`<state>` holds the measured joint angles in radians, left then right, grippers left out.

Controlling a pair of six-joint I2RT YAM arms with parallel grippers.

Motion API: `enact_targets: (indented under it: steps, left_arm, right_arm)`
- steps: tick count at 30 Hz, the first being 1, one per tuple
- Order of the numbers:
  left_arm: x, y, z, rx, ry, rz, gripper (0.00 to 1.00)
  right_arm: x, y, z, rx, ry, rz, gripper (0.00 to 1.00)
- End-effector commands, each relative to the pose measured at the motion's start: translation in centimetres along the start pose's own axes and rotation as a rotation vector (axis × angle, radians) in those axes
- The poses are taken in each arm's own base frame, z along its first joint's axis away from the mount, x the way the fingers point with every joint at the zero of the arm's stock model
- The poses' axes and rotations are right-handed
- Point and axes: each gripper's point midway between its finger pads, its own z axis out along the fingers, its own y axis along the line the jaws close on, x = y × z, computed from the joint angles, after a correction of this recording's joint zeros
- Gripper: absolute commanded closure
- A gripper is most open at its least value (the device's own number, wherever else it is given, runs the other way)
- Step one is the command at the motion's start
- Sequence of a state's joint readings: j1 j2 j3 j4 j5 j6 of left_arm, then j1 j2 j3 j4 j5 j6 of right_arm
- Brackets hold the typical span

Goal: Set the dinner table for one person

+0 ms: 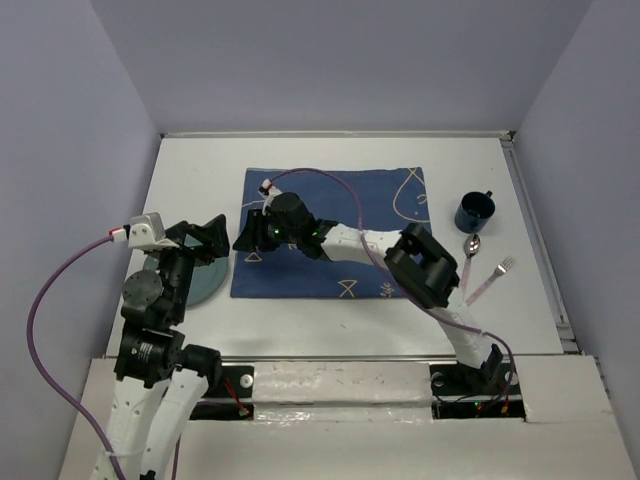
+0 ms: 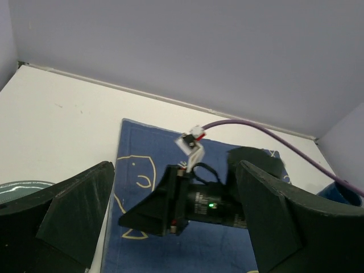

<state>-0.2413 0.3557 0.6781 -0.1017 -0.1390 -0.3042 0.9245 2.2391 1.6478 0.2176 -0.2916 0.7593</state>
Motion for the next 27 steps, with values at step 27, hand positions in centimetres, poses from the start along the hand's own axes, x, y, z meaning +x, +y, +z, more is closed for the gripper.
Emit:
enact_targets:
  steps: [27]
  left_arm:
    - [-2.0, -2.1, -0.5, 0.103, -0.082, -0.009, 0.01]
  right_arm:
    - [6.2, -1.5, 9.7, -0.078, 0.203, 0.169, 0.68]
